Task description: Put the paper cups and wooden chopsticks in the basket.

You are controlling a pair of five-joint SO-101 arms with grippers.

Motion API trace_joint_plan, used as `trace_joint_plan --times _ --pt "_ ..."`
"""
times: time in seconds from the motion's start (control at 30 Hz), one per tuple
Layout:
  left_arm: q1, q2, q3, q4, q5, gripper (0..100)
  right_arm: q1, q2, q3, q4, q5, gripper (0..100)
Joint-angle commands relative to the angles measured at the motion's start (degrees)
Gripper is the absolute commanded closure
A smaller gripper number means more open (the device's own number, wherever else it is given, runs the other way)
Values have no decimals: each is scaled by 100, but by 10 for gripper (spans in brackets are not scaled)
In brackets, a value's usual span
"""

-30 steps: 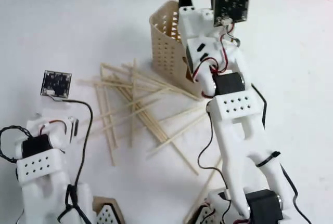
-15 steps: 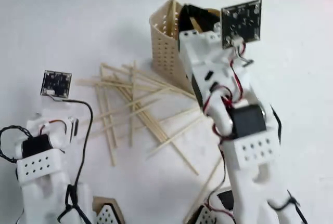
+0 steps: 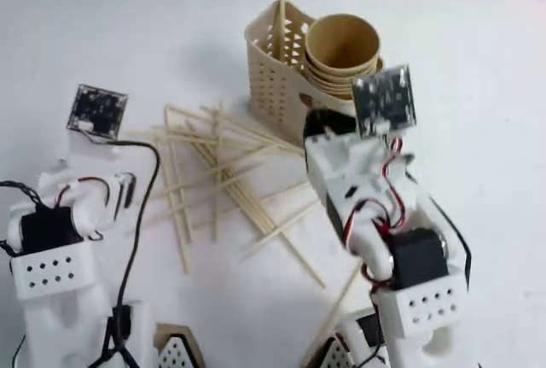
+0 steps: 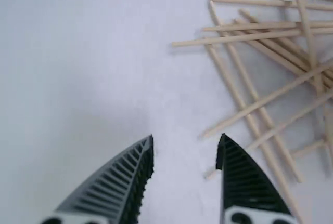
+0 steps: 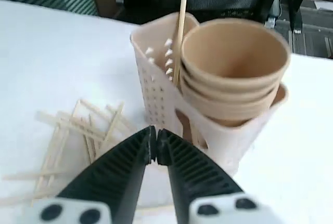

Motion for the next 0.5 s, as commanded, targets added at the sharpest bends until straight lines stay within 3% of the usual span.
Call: trace_joint_plan --times 0.0,0.2,0.47 --pt "312 -84 -369 334 334 706 251 -629 800 -13 88 978" --pt "620 637 -571 308 598 691 998 -1209 2541 -1182 53 978" --pt "708 3591 -2092 273 1002 691 1156 -1288 3736 -2484 44 978"
